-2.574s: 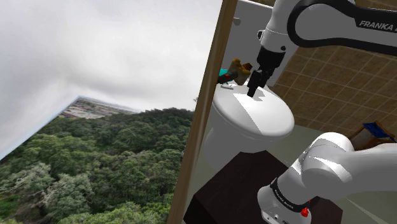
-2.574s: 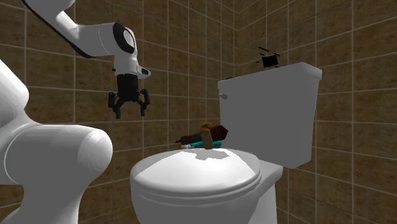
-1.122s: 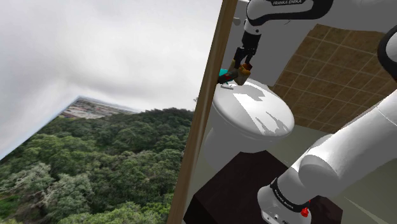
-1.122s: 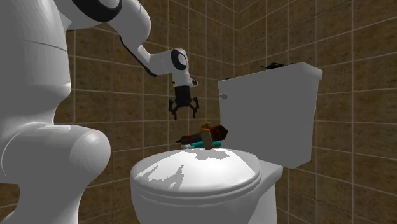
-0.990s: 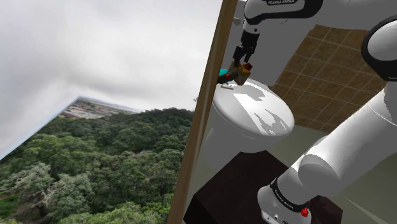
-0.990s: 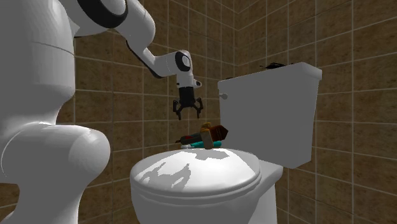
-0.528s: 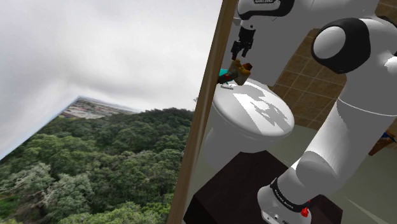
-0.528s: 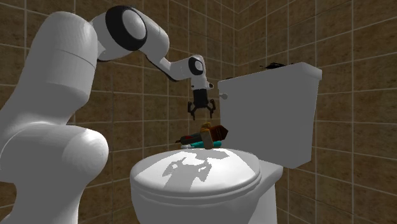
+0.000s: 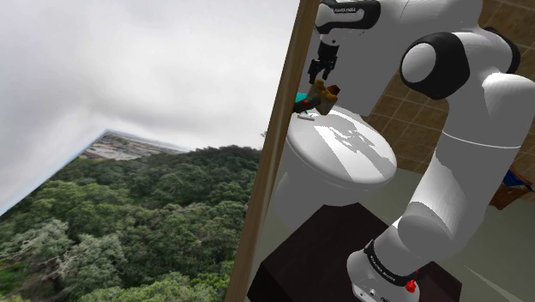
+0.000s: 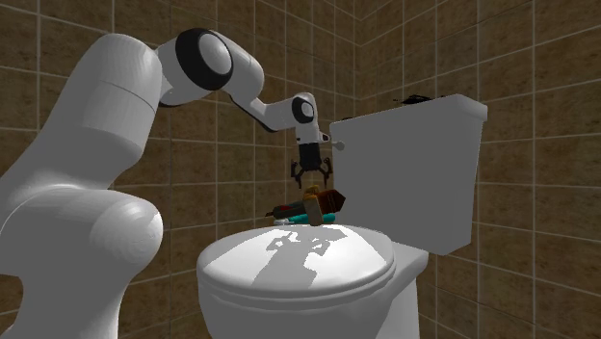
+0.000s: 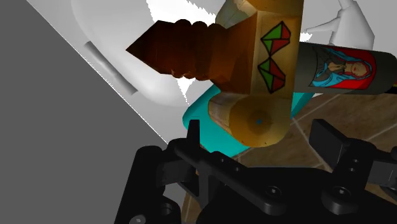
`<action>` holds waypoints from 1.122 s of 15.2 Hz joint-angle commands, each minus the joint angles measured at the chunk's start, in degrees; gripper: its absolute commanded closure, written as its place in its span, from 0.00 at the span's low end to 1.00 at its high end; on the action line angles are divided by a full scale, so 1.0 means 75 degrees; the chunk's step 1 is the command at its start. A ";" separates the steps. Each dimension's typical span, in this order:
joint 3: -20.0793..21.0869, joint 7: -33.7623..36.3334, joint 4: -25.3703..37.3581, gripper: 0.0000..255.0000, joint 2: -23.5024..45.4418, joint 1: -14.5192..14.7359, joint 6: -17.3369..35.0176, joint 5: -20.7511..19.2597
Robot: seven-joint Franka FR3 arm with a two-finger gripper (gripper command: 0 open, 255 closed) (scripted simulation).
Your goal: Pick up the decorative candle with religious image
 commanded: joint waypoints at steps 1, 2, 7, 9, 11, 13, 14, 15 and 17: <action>0.0005 0.0014 -0.0301 0.00 -0.0007 0.0016 0.0296 -0.0003; 0.0005 0.0014 -0.0305 0.00 -0.0010 0.0017 0.0297 -0.0004; 0.0006 0.0010 -0.0290 1.00 0.0006 0.0012 0.0297 0.0002; 0.0006 0.0011 -0.0299 1.00 0.0005 0.0013 0.0305 0.0001; 0.0006 0.0008 -0.0284 1.00 0.0012 0.0009 0.0297 0.0004; 0.0005 0.0013 -0.0301 1.00 -0.0007 0.0016 0.0296 -0.0003; 0.0003 0.0010 -0.0206 1.00 -0.0012 0.0012 0.0196 -0.0004; 0.0000 0.0005 -0.0108 1.00 -0.0016 0.0008 0.0095 -0.0005; -0.0004 -0.0005 0.0103 1.00 -0.0013 -0.0004 -0.0111 -0.0003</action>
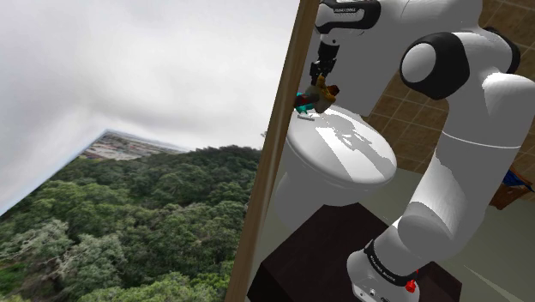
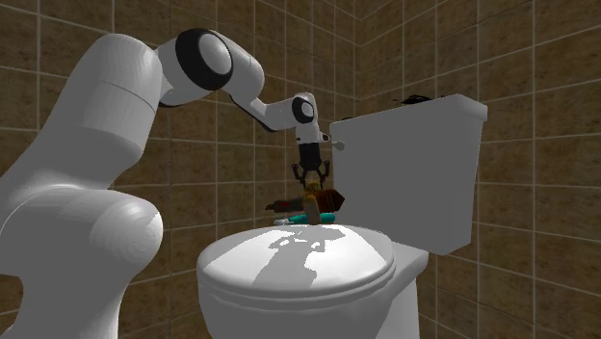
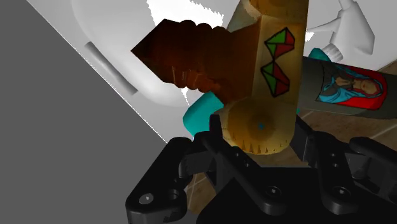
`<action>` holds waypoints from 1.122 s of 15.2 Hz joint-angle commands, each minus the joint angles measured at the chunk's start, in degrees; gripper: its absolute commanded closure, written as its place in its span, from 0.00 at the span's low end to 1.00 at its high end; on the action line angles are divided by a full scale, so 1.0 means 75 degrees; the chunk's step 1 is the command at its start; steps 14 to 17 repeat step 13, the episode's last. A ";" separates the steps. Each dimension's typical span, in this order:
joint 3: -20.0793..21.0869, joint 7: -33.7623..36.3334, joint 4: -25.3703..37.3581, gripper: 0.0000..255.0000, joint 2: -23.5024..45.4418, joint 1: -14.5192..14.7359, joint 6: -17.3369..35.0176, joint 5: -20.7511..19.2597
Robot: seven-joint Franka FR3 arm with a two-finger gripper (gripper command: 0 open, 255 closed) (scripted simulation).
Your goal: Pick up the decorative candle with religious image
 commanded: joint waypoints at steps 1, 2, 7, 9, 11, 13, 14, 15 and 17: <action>-0.0003 -0.0002 0.0204 1.00 -0.0008 -0.0005 -0.0204 -0.0001; -0.0005 -0.0008 0.0316 1.00 -0.0002 -0.0012 -0.0310 0.0001; -0.0014 -0.0043 0.0925 1.00 0.0063 -0.0058 -0.0854 0.0025; -0.0017 -0.0059 0.1197 1.00 0.0107 -0.0083 -0.1081 0.0040; -0.0020 -0.0077 0.1487 1.00 0.0164 -0.0111 -0.1316 0.0060; -0.0020 -0.0078 0.1509 1.00 0.0168 -0.0114 -0.1334 0.0061; -0.0020 -0.0078 0.1509 1.00 0.0168 -0.0114 -0.1334 0.0061; -0.0020 -0.0078 0.1509 1.00 0.0168 -0.0114 -0.1334 0.0061; -0.0020 -0.0078 0.1509 1.00 0.0168 -0.0114 -0.1334 0.0061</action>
